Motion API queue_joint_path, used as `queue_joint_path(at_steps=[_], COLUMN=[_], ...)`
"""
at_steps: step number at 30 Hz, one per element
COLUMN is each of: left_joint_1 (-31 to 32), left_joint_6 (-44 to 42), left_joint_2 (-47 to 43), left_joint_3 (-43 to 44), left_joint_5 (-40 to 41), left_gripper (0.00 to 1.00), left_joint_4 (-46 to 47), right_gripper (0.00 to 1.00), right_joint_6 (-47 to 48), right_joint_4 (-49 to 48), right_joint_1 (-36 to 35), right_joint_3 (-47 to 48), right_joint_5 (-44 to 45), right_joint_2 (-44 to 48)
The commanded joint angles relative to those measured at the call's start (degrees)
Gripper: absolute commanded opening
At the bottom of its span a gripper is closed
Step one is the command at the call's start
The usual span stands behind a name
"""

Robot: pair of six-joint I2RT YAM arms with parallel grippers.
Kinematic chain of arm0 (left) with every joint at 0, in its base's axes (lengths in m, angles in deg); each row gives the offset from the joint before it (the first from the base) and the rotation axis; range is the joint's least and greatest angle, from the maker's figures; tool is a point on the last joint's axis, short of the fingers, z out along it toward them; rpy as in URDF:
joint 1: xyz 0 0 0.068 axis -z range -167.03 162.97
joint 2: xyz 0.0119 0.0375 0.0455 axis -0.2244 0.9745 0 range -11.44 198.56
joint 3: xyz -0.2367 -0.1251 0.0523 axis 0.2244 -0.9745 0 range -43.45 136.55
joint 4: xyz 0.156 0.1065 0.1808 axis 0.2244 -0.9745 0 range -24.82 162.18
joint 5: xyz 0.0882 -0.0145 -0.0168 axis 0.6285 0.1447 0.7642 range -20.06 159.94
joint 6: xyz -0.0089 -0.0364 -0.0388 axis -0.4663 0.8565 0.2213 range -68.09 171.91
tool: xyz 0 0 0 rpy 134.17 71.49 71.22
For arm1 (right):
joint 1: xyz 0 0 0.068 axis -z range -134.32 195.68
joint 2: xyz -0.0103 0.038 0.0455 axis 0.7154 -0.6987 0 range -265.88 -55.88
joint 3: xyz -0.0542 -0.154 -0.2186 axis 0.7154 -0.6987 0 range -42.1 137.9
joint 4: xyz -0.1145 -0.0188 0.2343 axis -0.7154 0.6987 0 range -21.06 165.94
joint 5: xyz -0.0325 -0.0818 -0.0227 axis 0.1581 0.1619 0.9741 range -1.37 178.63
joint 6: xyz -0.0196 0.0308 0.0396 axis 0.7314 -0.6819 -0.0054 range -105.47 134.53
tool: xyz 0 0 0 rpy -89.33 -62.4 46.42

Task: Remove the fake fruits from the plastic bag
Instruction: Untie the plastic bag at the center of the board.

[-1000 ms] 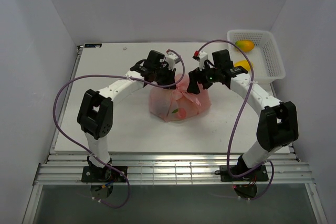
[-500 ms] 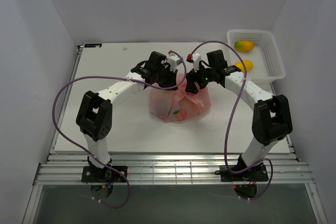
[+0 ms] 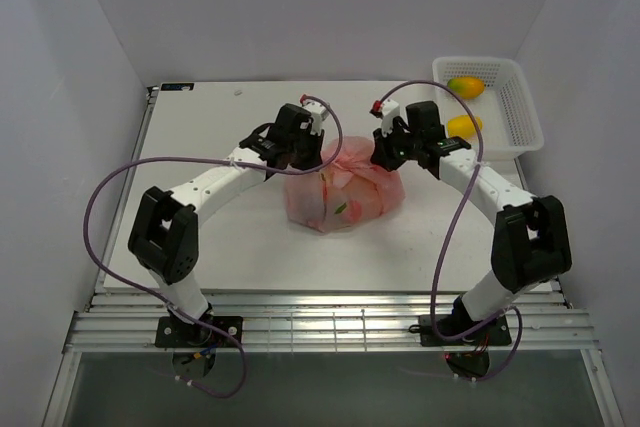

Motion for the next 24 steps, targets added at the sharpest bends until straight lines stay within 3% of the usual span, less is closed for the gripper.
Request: queue_joint_path(at_steps=[1,7,11,18,20,24], left_joint_1=[-1.43,-14.68,-16.81,-18.83,-18.83,-18.83], left_joint_6=[8.97,22.42,26.99,31.14,30.96,30.08], left_joint_2=[-8.58,-20.18,-29.06,-33.73,-32.59,-32.76], left_joint_3=[-4.22,-13.98,-24.43,-32.45,-32.37,-31.66], left_joint_5=[18.91,14.98,10.5,-11.28,-15.15,-15.26], left_gripper=[0.0,0.0,0.0,0.0,0.0,0.0], left_joint_4=[-0.97,2.7,9.74,23.09,24.78,23.81], right_gripper=[0.08,0.08,0.08,0.08,0.08,0.08], right_joint_6=[-7.2,-13.0,-16.15,-19.51,-18.11,-11.7], right_joint_4=[-6.75,-12.74,-17.12,-33.12,-33.83,-28.75], right_joint_1=[4.87,12.17,13.58,14.38,13.77,12.79], right_joint_3=[-5.64,-13.74,-18.48,-27.28,-27.28,-26.41], right_joint_5=[8.22,5.42,-1.51,-30.21,-31.32,-25.99], right_joint_2=[7.97,16.6,18.45,19.07,19.16,20.91])
